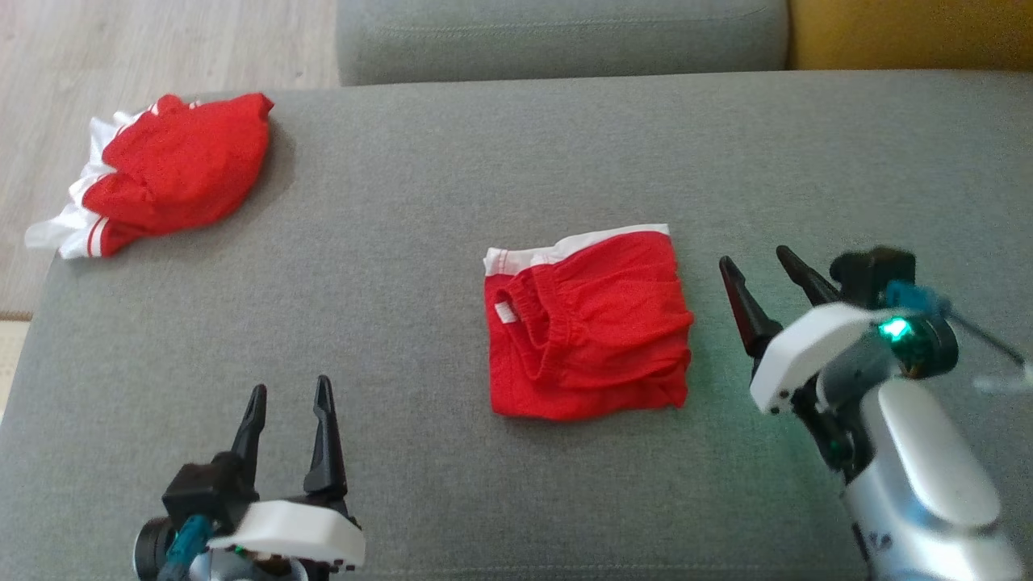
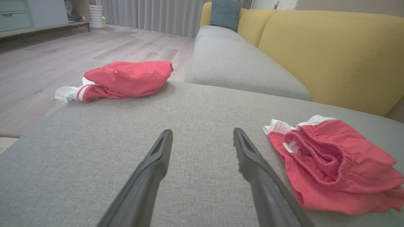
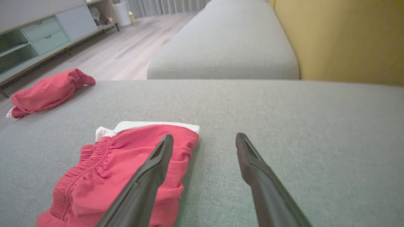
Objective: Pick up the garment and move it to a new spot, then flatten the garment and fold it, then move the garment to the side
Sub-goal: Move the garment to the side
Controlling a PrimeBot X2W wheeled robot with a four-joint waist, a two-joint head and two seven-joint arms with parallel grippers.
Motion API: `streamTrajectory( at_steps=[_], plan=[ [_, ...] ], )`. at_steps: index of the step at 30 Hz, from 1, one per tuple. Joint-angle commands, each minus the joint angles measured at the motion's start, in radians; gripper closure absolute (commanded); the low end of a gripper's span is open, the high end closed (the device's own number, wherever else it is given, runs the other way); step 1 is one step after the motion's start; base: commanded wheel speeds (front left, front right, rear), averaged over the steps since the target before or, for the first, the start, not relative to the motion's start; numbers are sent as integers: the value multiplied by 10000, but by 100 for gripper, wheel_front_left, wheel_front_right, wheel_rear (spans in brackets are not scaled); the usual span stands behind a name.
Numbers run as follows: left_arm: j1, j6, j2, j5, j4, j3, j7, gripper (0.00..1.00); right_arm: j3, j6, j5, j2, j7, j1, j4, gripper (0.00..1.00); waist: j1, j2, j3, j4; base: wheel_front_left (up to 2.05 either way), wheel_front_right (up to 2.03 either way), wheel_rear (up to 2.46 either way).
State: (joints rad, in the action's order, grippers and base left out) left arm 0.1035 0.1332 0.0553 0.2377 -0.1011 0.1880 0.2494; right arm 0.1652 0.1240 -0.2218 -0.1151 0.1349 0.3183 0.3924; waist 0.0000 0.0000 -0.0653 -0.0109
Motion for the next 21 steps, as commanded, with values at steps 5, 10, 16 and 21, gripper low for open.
streamTrajectory(
  at_steps=[5, 10, 16, 21],
  plan=[
    [-656, 55, -51, 60, 289, -149, 124, 0, 701, 67, -1564, -496, 1734, 1113, 456, 0, 0, 0, -326, -334, 0, 0, 0],
    [-841, 86, -51, 128, 272, -80, 124, 0, 1231, 67, -2568, -833, 2710, 1770, 1097, 0, 0, 0, -644, -604, 0, 0, 0],
    [-1034, 118, -51, 176, 210, -13, 124, 0, 1693, 67, -3314, -1030, 3402, 2293, 2000, 0, 0, 0, -910, -879, 0, 0, 0],
    [-1099, 126, -51, 210, 174, -12, 124, 0, 2115, 67, -3701, -1192, 3712, 2538, 2504, 0, 0, 0, -985, -1000, 0, 0, 0]
  ],
)
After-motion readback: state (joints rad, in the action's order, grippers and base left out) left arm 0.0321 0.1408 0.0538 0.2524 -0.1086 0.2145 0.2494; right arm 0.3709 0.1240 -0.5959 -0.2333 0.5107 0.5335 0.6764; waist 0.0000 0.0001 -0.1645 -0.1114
